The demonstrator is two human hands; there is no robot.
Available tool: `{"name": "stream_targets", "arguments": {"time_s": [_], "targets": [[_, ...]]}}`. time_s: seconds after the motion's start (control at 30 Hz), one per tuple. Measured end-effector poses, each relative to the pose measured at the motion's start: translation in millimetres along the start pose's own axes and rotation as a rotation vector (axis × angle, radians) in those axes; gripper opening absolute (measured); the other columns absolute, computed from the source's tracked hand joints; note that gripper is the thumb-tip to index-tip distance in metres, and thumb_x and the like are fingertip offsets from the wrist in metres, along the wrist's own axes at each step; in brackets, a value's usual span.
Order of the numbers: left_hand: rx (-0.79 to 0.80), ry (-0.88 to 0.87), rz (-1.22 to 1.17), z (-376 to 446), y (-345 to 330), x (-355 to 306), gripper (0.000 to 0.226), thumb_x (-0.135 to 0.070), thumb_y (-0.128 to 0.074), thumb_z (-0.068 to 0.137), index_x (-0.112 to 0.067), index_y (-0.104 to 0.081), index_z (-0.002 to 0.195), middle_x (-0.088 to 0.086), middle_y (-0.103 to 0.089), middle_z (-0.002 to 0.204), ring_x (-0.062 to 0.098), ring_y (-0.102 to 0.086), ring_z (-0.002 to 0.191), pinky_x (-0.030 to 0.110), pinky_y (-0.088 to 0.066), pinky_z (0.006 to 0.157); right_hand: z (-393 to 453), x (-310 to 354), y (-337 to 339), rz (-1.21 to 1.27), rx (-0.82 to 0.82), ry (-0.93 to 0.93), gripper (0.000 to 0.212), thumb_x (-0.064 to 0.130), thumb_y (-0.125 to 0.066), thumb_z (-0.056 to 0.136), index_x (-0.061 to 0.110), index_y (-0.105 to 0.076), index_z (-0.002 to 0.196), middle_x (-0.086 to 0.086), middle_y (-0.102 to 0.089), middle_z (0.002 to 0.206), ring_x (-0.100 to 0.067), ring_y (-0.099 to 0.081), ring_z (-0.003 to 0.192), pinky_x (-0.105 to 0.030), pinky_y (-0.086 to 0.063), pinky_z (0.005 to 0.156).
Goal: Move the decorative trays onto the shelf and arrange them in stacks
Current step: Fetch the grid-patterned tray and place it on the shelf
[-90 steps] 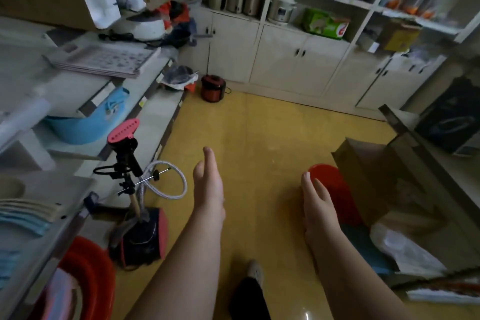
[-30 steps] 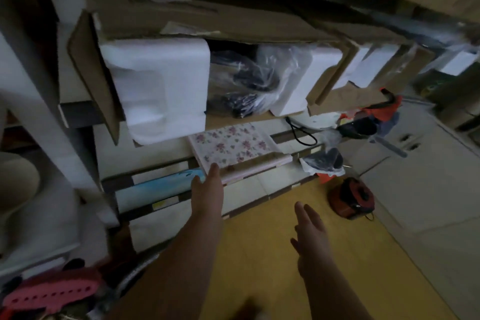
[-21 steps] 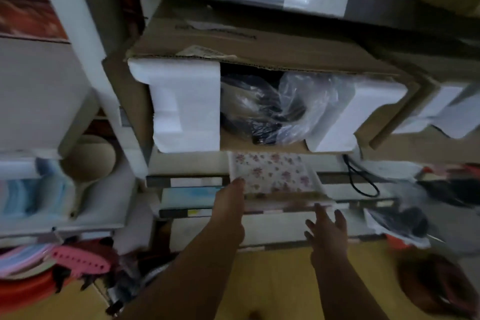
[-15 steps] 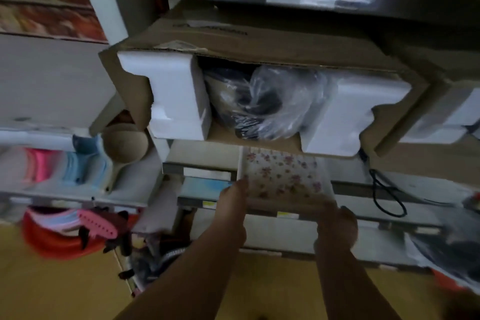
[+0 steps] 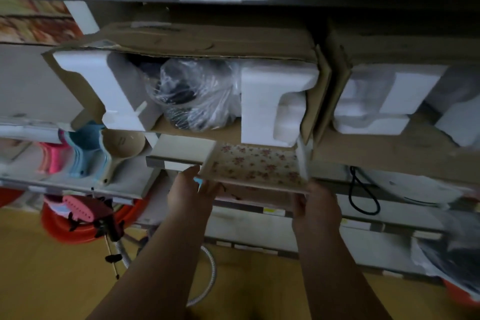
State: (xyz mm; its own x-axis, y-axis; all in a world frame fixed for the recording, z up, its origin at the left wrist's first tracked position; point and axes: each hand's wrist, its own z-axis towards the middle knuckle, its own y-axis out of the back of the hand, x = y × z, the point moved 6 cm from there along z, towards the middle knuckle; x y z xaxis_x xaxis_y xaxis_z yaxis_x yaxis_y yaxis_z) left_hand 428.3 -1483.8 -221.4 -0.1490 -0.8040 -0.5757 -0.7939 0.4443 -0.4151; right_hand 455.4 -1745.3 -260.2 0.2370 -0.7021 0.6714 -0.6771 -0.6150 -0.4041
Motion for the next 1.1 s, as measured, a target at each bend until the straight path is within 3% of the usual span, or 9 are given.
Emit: {"name": "stream_targets", "arguments": {"time_s": [0.1,0.17,0.27,0.43,0.63,0.8,0.9,1.0,1.1], "targets": [[0.085,0.118,-0.178,-1.0,-9.2,9.9,0.031,-0.005,-0.073,0.093,-0.007,-0.058,0.120,0.019,-0.053,0.103,0.037,-0.065,0.098,0.051,-0.062,0.098,21.0,-32.6,-5.8,0.244,0.223,-0.310,0.012,0.045,-0.069,0.072,0.048,-0.080,0.076,-0.013,-0.062,0.104,-0.031,-0.056,0.110,-0.051,-0.050,0.112],[0.130,0.148,-0.118,-2.7,-10.9,16.7,0.040,-0.008,-0.070,0.092,0.000,-0.061,0.130,0.020,-0.062,0.114,0.036,-0.066,0.106,0.048,-0.062,0.087,15.2,-38.6,-6.6,0.278,0.255,-0.419,0.009,0.032,-0.071,0.076,0.033,-0.078,0.071,-0.006,-0.059,0.091,-0.026,-0.056,0.095,-0.039,-0.054,0.097],[0.193,0.132,-0.092,-9.9,-3.1,18.9,0.038,-0.016,-0.060,0.099,-0.005,-0.062,0.136,0.023,-0.067,0.133,0.043,-0.069,0.119,0.052,-0.065,0.078,-8.9,-25.9,3.2,0.239,0.291,-0.328,0.017,-0.001,-0.065,0.076,0.006,-0.065,0.091,-0.006,-0.052,0.078,-0.014,-0.049,0.066,-0.026,-0.049,0.064],[0.297,-0.011,-0.033,-36.4,35.0,24.3,0.060,-0.012,-0.068,0.075,-0.006,-0.067,0.135,0.023,-0.065,0.131,0.046,-0.066,0.127,0.056,-0.057,0.105,-40.3,-33.0,20.6,0.275,0.354,-0.331,0.038,0.005,-0.060,0.072,0.008,-0.070,0.108,-0.006,-0.057,0.081,-0.017,-0.052,0.070,-0.034,-0.053,0.076],[0.253,-0.002,-0.088,-58.8,112.3,25.0,0.067,-0.006,-0.052,0.077,-0.008,-0.064,0.142,0.021,-0.065,0.131,0.048,-0.061,0.131,0.060,-0.054,0.105,-107.3,-54.9,24.1,0.350,0.365,-0.245,0.069,0.014,-0.051,0.069,0.009,-0.071,0.135,-0.021,-0.072,0.129,-0.047,-0.068,0.121,-0.065,-0.054,0.099],[0.301,-0.033,-0.226,-98.4,200.2,-1.8,0.058,-0.008,-0.055,0.071,-0.012,-0.071,0.127,0.017,-0.067,0.126,0.044,-0.064,0.124,0.060,-0.056,0.098,-192.4,-102.0,39.9,0.356,0.372,-0.278,0.061,0.017,-0.046,0.068,0.002,-0.068,0.122,-0.020,-0.072,0.117,-0.040,-0.074,0.103,-0.067,-0.049,0.103],[0.300,-0.096,-0.325,-135.6,267.8,-25.4,0.057,-0.009,-0.055,0.070,-0.009,-0.072,0.125,0.018,-0.067,0.119,0.044,-0.065,0.115,0.064,-0.057,0.092,-249.2,-141.9,56.0,0.211,0.401,-0.344,0.071,0.020,-0.043,0.074,-0.001,-0.060,0.140,-0.026,-0.071,0.131,-0.050,-0.070,0.117,-0.071,-0.051,0.098],[0.301,-0.154,-0.458,-165.8,339.6,-46.1,0.065,-0.007,-0.058,0.066,-0.002,-0.066,0.130,0.019,-0.061,0.117,0.044,-0.059,0.111,0.075,-0.050,0.103,-310.0,-185.3,61.5,0.103,0.458,-0.399,0.063,0.020,-0.039,0.081,-0.002,-0.061,0.137,-0.029,-0.071,0.130,-0.050,-0.071,0.113,-0.071,-0.057,0.086],[0.218,-0.210,-0.578,-195.0,408.9,-66.6,0.048,-0.006,-0.045,0.080,-0.001,-0.065,0.123,0.020,-0.076,0.098,0.045,-0.074,0.095,0.074,-0.047,0.108,-366.9,-225.3,58.6,0.019,0.524,-0.428,0.061,0.017,-0.043,0.080,0.000,-0.064,0.134,-0.029,-0.071,0.129,-0.050,-0.074,0.108,-0.073,-0.050,0.100]]}}
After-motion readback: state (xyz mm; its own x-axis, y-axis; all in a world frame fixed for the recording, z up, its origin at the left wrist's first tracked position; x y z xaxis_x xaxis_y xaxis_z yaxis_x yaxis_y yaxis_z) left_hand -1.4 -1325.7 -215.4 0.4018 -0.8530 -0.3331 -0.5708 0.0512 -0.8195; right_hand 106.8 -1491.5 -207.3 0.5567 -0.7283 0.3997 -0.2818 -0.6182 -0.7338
